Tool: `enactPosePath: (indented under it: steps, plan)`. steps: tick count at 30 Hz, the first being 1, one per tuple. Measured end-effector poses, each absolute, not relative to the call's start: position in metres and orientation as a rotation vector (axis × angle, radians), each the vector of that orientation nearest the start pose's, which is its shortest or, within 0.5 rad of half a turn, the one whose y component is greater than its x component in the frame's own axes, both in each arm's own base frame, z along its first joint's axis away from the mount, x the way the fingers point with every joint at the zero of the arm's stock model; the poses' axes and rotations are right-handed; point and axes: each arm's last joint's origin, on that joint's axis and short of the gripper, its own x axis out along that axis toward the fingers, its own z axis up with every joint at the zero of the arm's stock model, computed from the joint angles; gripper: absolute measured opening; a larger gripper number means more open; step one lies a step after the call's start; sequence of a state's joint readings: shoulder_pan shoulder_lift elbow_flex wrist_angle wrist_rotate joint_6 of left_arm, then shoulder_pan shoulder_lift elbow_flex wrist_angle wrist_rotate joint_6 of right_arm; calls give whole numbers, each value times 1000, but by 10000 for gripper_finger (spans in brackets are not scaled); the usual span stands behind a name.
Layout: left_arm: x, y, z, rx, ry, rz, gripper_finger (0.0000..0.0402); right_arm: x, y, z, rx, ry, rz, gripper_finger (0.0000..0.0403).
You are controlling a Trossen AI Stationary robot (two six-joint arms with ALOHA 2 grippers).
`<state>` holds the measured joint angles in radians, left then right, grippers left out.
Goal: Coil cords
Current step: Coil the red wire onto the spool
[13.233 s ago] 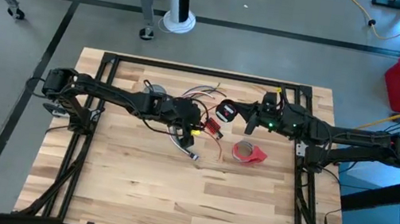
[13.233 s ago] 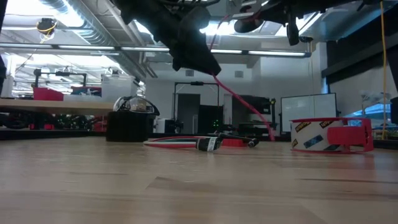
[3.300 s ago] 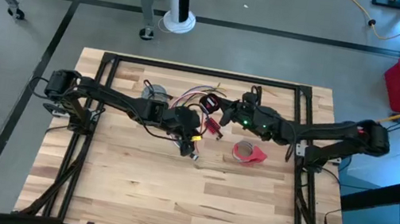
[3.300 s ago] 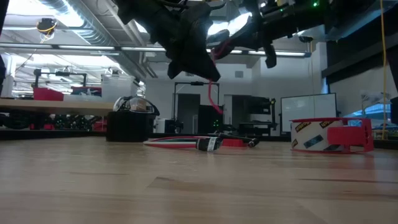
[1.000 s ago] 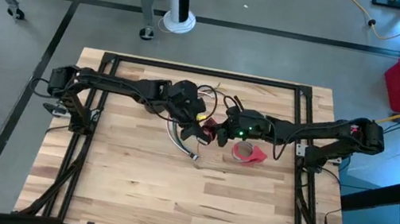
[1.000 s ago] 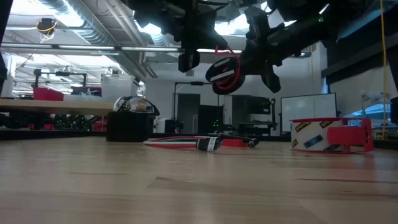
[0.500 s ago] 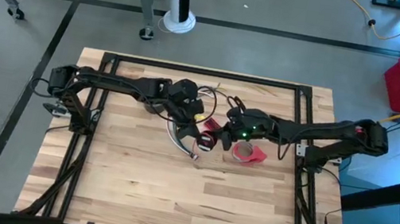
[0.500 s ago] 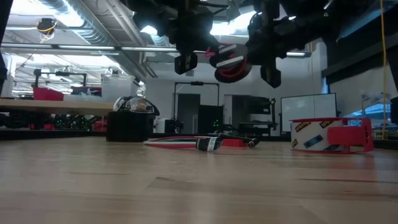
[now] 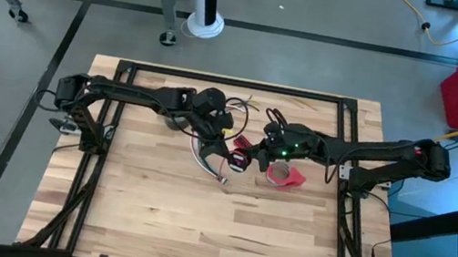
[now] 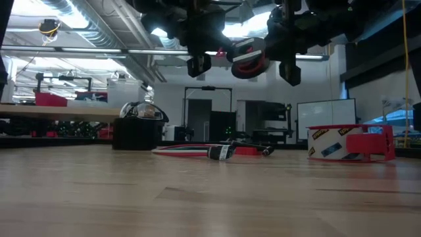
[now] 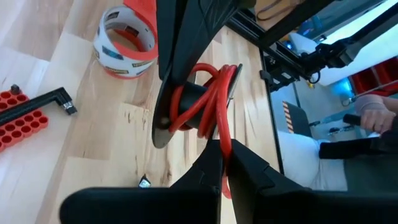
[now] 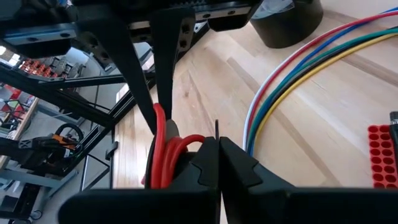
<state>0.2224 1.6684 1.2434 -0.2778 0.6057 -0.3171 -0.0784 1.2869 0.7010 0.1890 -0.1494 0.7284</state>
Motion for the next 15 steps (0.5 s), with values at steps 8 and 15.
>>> enactPosePath:
  steps: [8, 15]
  plan:
    - [356, 71, 262, -595, 696, -339, 1, 272, -16, 238, 766, 384, -43, 1]
    - [352, 84, 262, -619, 683, -368, 1, 272, -16, 238, 769, 379, -37, 1]
